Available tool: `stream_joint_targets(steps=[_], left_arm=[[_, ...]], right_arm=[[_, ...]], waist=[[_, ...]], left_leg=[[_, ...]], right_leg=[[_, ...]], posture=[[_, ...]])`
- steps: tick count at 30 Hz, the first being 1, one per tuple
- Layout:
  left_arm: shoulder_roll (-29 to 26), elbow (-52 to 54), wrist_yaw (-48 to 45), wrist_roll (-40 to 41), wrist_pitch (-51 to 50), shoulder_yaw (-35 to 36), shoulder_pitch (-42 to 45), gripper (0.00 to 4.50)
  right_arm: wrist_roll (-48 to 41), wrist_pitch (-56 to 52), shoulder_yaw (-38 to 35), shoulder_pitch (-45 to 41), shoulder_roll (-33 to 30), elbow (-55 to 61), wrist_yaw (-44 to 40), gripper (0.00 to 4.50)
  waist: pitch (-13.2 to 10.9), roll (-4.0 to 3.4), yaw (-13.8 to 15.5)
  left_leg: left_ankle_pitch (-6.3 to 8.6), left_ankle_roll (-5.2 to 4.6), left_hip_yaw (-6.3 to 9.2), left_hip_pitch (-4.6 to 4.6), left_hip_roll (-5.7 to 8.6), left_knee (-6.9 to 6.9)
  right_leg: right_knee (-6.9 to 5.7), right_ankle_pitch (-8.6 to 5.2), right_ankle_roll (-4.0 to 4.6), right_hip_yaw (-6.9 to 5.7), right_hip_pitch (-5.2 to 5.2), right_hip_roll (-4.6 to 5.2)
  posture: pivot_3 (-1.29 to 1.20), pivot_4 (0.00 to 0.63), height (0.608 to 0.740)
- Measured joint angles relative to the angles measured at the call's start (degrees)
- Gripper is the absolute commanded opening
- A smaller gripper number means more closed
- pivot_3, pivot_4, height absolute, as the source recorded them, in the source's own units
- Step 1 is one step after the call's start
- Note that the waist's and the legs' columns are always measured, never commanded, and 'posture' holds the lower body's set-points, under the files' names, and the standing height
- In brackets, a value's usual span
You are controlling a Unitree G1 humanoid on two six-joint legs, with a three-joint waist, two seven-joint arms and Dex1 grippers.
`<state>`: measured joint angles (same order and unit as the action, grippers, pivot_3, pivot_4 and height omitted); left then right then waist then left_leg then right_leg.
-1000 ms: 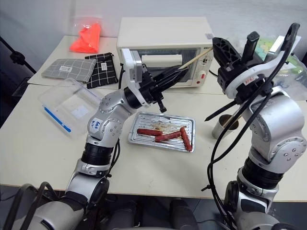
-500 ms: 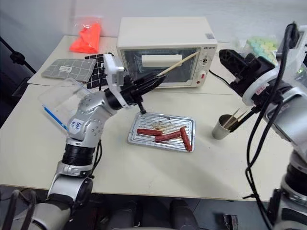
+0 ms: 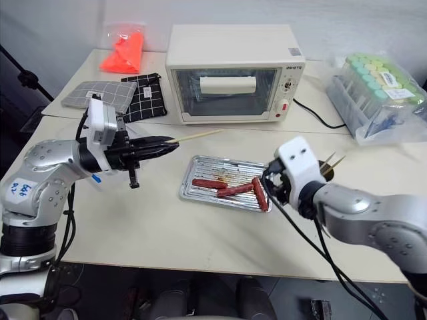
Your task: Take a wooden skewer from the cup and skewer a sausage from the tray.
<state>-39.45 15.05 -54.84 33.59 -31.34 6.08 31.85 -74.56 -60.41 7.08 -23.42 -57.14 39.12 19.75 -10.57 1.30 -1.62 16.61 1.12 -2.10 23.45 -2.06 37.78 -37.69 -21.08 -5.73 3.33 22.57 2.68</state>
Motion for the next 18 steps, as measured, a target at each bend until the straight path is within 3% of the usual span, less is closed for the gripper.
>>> stream_joint_targets(steps=[12, 18], left_arm=[[-0.1, 2.8, 2.4, 1.2, -2.7, 0.5, 0.0, 0.0], [0.0, 3.1, 3.5, 1.9, -3.3, 0.6, 0.1, 0.0]], right_arm=[[21.6, -0.9, 8.8, -0.6, 11.5, -5.9, -10.2, 2.43], [32.3, -0.6, 10.7, -2.6, 14.1, -10.5, -15.1, 2.43]], waist=[[0.0, 0.0, -0.2], [0.0, 0.0, -0.1]], left_leg=[[0.0, -0.01, -0.03, -0.06, 0.01, 0.0], [0.0, -0.01, -0.02, -0.06, 0.06, 0.01]], right_leg=[[-0.11, 0.0, 0.0, 0.03, 0.02, -0.06], [-0.14, 0.0, 0.0, 0.02, 0.03, -0.03]], posture=[[0.0, 0.15, 0.74], [0.0, 0.15, 0.74]])
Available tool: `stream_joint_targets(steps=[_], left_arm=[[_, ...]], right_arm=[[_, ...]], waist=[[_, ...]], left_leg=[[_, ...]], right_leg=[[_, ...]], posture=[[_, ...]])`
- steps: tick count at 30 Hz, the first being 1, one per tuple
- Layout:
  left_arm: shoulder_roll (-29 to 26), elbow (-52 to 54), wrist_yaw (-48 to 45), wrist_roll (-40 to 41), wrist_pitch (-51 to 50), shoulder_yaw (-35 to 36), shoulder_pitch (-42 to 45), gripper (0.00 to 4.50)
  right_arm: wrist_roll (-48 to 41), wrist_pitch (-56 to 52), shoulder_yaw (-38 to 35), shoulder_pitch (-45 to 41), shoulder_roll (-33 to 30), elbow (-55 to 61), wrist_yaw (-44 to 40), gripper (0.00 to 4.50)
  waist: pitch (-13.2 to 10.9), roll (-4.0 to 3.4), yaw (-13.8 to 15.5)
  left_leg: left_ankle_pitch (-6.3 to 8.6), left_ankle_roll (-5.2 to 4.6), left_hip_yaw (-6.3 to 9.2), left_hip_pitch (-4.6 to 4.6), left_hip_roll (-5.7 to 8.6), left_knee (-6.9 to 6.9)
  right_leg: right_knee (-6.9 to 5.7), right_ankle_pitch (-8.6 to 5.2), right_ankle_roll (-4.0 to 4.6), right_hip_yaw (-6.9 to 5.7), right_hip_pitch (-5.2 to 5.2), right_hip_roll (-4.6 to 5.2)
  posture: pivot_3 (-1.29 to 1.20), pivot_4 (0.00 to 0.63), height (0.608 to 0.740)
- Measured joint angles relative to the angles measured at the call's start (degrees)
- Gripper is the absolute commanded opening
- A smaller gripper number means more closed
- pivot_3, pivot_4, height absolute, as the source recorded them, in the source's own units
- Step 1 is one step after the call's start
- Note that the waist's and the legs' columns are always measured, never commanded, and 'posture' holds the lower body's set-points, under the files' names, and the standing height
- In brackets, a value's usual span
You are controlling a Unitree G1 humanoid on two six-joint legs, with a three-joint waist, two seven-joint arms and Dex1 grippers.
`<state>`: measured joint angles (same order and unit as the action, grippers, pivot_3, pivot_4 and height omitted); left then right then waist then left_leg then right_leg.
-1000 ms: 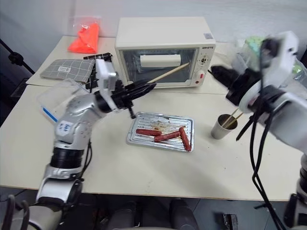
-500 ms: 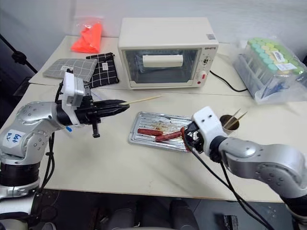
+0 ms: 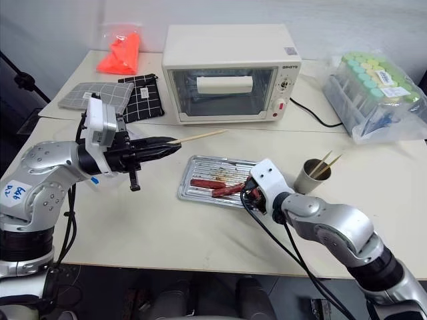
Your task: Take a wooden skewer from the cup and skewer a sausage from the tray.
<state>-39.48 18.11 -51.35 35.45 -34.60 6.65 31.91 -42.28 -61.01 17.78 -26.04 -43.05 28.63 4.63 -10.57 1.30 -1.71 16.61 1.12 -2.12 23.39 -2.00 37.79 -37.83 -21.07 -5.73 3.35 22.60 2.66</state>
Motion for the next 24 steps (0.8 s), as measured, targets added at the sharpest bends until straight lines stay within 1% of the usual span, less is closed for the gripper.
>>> stream_joint_targets(steps=[8, 9, 11, 12, 15, 24], left_arm=[[0.4, 0.0, 0.9, 0.1, 0.1, 0.0, 1.6, 0.0], [0.5, -0.1, 1.0, 0.1, 0.1, 0.0, 1.6, 0.0], [0.7, -0.2, 1.0, 0.1, 0.2, -0.1, 1.6, 0.0], [0.7, -0.2, 1.0, 0.1, 0.2, -0.1, 1.6, 0.0], [0.7, -0.3, 1.0, 0.1, 0.3, -0.1, 1.6, 0.0], [0.7, -1.0, 0.9, 0.1, 0.9, -0.4, 1.9, 0.0]], right_arm=[[8.5, 0.0, 0.8, -2.8, 4.3, -3.7, -6.0, 2.43], [9.4, 0.0, 0.8, -2.8, 4.9, -3.9, -6.8, 2.05], [10.3, -0.1, 0.7, -2.6, 5.5, -3.8, -8.0, 1.72], [10.5, -0.1, 0.7, -2.5, 5.8, -3.8, -8.3, 1.41], [11.9, -0.4, 0.4, -2.1, 6.9, -3.6, -9.4, 0.69], [14.2, -4.1, -3.7, 0.6, 9.1, -1.0, -10.5, 0.69]], waist=[[0.0, 0.0, -0.1], [0.0, 0.0, 0.0], [0.0, 0.0, -0.1], [0.0, 0.0, -0.1], [0.0, 0.0, -0.1], [0.0, 0.01, 0.0]], left_leg=[[0.0, 0.0, -0.02, -0.04, 0.01, 0.01], [0.0, -0.01, -0.02, -0.03, 0.03, 0.01], [0.0, 0.0, -0.03, -0.04, 0.03, 0.01], [0.0, 0.0, -0.03, -0.04, 0.03, 0.01], [0.0, -0.01, -0.03, -0.07, 0.03, 0.02], [0.0, 0.0, -0.03, -0.07, 0.06, 0.03]], right_leg=[[-0.07, 0.0, 0.0, 0.02, 0.01, -0.01], [-0.08, 0.0, 0.0, 0.03, 0.01, 0.0], [-0.09, 0.0, 0.0, 0.03, 0.0, 0.0], [-0.09, 0.0, 0.0, 0.03, 0.0, 0.0], [-0.13, 0.0, 0.0, 0.03, 0.0, -0.01], [-0.13, 0.0, 0.0, 0.03, -0.01, 0.01]], posture=[[0.0, 0.15, 0.74], [0.0, 0.15, 0.74], [0.0, 0.15, 0.74], [0.0, 0.15, 0.74], [0.0, 0.15, 0.74], [0.0, 0.15, 0.74]])
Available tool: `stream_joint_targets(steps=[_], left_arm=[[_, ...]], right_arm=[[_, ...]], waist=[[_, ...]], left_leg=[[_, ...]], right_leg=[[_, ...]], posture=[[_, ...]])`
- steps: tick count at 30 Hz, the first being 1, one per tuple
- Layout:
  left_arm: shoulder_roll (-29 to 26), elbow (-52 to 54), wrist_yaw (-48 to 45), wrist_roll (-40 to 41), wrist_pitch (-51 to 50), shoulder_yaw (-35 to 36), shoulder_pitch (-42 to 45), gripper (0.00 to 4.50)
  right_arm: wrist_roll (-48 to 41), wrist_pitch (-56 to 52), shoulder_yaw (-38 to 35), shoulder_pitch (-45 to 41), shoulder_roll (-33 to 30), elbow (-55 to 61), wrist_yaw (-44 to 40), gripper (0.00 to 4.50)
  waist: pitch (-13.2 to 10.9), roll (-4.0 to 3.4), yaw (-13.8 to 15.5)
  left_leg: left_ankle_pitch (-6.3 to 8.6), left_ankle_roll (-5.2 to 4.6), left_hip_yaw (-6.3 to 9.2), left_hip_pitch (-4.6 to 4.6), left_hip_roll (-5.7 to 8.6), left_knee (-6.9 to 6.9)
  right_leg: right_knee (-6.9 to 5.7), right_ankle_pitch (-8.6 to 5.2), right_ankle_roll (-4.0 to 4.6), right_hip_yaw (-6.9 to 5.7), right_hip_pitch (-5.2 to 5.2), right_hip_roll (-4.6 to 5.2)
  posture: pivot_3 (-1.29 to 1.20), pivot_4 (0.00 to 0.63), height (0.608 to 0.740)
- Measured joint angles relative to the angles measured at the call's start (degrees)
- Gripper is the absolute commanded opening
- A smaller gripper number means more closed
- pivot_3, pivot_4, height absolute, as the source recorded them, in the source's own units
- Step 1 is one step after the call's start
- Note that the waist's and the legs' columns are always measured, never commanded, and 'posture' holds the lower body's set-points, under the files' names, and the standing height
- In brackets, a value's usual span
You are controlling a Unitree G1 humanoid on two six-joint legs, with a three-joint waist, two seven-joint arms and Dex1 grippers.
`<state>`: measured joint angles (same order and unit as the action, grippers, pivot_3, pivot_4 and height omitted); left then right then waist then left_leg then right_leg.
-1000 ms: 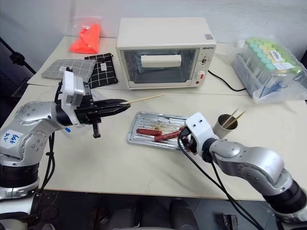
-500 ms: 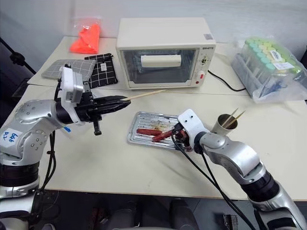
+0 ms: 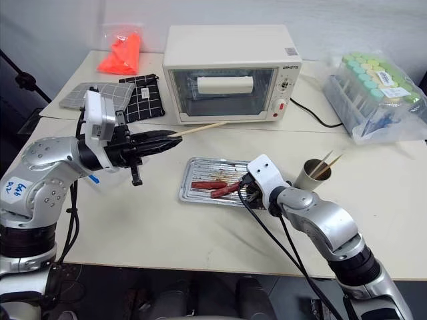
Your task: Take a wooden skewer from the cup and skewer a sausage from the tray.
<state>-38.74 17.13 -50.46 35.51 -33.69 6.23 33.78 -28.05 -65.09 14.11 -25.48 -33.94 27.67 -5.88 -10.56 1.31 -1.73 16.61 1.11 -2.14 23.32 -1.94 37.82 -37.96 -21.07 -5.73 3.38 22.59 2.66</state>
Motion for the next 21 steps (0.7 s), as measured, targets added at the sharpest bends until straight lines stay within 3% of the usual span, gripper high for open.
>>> stream_joint_targets(steps=[17, 21], left_arm=[[0.1, -2.2, -1.3, -0.4, 1.9, -0.9, 1.6, 0.0], [0.1, -2.2, -1.7, -0.5, 2.3, -1.1, 1.6, 0.0]], right_arm=[[3.5, -1.6, -2.2, 2.1, 1.6, 1.9, -3.0, 0.69], [4.6, -1.5, -2.4, 2.6, 1.6, 2.3, -3.5, 1.49]], waist=[[0.0, 0.0, 0.0], [0.0, 0.0, 0.0]], left_leg=[[0.0, 0.01, 0.0, 0.0, 0.02, 0.0], [0.0, 0.01, 0.0, -0.01, 0.03, 0.0]], right_leg=[[-0.02, 0.0, 0.0, 0.0, 0.0, 0.0], [-0.02, 0.0, 0.0, 0.0, -0.01, 0.0]], posture=[[0.0, 0.15, 0.74], [0.0, 0.15, 0.74]])
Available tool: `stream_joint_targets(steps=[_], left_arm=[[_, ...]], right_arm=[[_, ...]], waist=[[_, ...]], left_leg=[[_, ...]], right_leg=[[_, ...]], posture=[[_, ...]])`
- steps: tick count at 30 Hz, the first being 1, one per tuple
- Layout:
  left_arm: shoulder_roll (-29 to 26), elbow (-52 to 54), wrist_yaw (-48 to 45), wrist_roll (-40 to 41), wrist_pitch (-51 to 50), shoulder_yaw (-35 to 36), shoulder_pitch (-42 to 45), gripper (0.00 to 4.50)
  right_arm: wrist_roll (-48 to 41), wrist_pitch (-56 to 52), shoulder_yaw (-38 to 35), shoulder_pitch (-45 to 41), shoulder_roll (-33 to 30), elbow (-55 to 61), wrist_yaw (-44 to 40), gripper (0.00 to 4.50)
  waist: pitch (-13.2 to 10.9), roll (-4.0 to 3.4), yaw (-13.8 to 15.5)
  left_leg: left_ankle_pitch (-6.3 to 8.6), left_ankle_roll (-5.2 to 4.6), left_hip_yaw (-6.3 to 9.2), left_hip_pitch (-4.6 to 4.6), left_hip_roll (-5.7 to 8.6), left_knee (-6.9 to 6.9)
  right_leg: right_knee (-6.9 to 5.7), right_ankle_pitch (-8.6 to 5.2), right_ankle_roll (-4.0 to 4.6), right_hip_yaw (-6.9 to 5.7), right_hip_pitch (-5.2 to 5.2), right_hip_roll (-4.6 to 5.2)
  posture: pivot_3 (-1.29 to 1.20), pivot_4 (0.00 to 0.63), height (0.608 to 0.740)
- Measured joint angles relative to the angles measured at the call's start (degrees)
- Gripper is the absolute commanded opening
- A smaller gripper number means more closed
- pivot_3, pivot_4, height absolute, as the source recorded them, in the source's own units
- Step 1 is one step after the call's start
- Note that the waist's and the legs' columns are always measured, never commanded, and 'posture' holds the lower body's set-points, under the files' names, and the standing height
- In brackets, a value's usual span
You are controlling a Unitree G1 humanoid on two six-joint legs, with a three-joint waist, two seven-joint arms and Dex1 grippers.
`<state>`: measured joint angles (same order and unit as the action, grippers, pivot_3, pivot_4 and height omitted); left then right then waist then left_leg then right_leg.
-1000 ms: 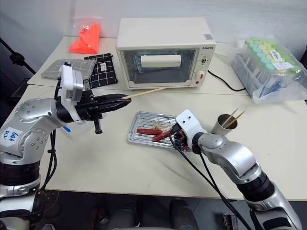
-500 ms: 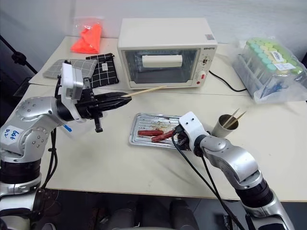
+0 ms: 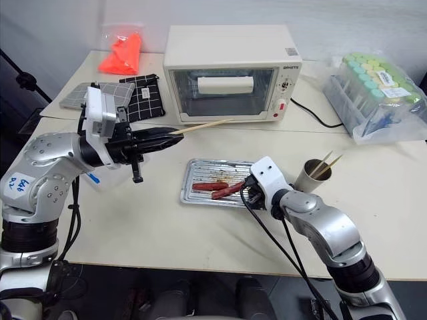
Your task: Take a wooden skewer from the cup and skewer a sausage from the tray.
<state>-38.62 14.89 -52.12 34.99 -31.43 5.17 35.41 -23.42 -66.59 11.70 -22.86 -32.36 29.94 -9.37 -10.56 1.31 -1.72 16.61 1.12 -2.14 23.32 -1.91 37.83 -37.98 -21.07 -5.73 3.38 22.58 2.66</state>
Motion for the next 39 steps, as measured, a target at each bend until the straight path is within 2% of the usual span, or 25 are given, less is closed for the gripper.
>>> stream_joint_targets(steps=[1, 14, 17, 21, 27, 31, 39], left_arm=[[0.0, 0.0, 0.0, 0.0, 0.2, 0.0, 0.0, 0.0], [0.3, -0.2, -0.1, -0.8, 0.9, 0.0, 0.0, 0.0], [0.4, -0.4, -0.1, -0.9, 1.0, -0.1, 0.1, 0.0], [0.7, -1.4, -0.2, -1.2, 1.0, -0.3, 0.7, 0.0], [0.8, -1.9, -0.6, -1.4, 1.4, -0.7, 0.8, 0.0], [0.6, -2.3, -1.6, -1.4, 1.4, -0.9, 0.8, 0.0], [-5.9, -7.7, -13.2, -1.3, 0.7, -2.6, 3.5, 0.0]], right_arm=[[0.3, -0.1, -0.2, 0.0, 0.0, 0.0, 0.0, 1.75], [1.5, -3.1, -3.2, 3.3, 0.0, 3.9, -1.2, 1.75], [1.9, -3.2, -3.2, 3.4, 0.9, 3.9, -1.3, 1.22], [2.0, -3.2, -3.1, 3.5, 1.7, 3.8, -1.6, 0.26], [1.9, -4.1, -3.3, 2.9, 2.1, 3.8, -2.1, 0.26], [-0.3, -6.6, -4.8, -0.3, 1.1, 4.0, -5.6, 0.26], [-15.3, -10.1, -12.9, -15.6, -17.5, 3.4, -29.4, 0.26]], waist=[[0.0, 0.0, 0.0], [0.0, 0.01, 0.0], [0.0, 0.02, 0.0], [0.0, 0.02, 0.0], [0.0, 0.02, -0.1], [0.0, 0.02, -0.1], [0.0, -0.04, -0.1]], left_leg=[[0.0, 0.0, 0.0, 0.0, 0.0, 0.0], [0.0, 0.0, -0.01, -0.01, 0.01, 0.02], [0.0, 0.0, 0.0, -0.02, 0.0, 0.03], [0.0, 0.0, 0.0, -0.02, 0.01, 0.04], [0.0, 0.0, -0.01, -0.03, 0.0, 0.04], [0.0, 0.0, -0.01, -0.02, 0.0, 0.07], [0.15, -0.25, 0.02, -0.01, 0.01, 0.03]], right_leg=[[0.0, 0.0, 0.0, 0.0, 0.0, 0.0], [-0.03, 0.0, 0.0, 0.01, -0.01, 0.0], [-0.04, 0.0, 0.0, 0.01, -0.01, -0.02], [-0.04, 0.0, 0.0, 0.01, -0.01, -0.02], [-0.07, 0.0, 0.0, 0.01, 0.0, -0.03], [-0.1, 0.0, 0.0, 0.0, 0.01, -0.03], [0.02, -0.01, 0.01, -0.07, -0.02, -0.02]], posture=[[0.0, 0.15, 0.74], [0.0, 0.15, 0.74], [0.0, 0.15, 0.74], [0.0, 0.15, 0.74], [0.0, 0.15, 0.74], [0.0, 0.15, 0.74], [0.0, 0.15, 0.74]])
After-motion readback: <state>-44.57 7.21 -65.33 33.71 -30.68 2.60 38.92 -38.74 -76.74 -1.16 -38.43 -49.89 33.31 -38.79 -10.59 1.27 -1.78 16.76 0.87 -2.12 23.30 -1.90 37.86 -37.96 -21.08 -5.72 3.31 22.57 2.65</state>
